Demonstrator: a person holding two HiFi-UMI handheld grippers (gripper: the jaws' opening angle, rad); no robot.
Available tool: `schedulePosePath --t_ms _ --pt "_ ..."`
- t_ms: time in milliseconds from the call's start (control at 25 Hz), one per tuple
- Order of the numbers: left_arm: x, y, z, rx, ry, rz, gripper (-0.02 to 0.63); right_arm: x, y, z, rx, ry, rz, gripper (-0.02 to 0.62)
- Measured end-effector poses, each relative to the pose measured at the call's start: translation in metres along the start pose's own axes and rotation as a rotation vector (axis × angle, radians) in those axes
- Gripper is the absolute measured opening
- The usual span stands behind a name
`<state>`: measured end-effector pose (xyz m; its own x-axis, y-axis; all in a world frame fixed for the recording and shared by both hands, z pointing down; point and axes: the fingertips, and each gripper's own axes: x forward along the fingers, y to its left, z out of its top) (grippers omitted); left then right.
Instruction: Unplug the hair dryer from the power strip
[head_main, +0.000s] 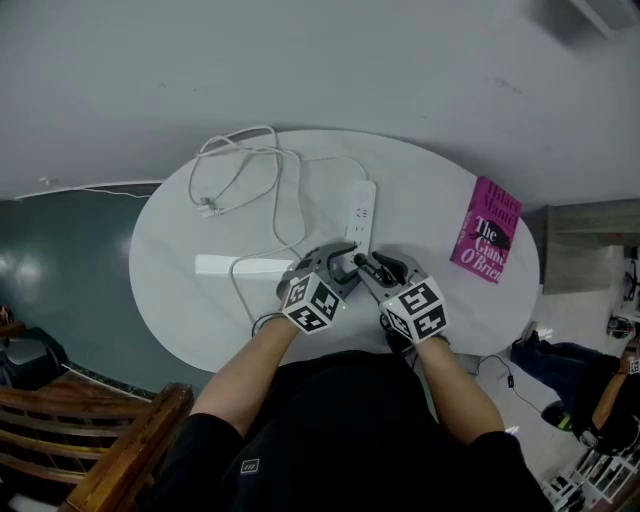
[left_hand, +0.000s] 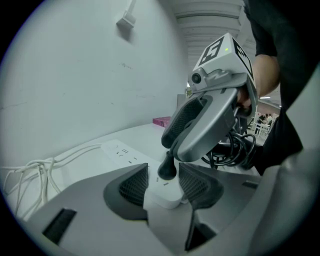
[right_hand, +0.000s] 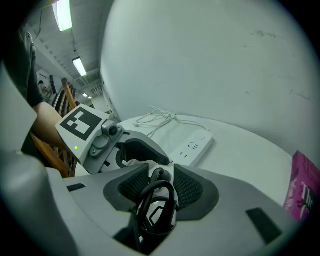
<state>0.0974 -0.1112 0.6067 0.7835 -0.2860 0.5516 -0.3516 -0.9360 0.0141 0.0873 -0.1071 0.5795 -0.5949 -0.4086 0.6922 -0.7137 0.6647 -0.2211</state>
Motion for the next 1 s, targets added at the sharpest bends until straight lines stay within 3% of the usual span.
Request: schedulePosePath --t_ms 1000 --pt "-0.004 0.001 -0.003 0.013 -0.041 -0.018 0.198 0.014 0.002 -0.007 0.187 0.066 0.123 0.138"
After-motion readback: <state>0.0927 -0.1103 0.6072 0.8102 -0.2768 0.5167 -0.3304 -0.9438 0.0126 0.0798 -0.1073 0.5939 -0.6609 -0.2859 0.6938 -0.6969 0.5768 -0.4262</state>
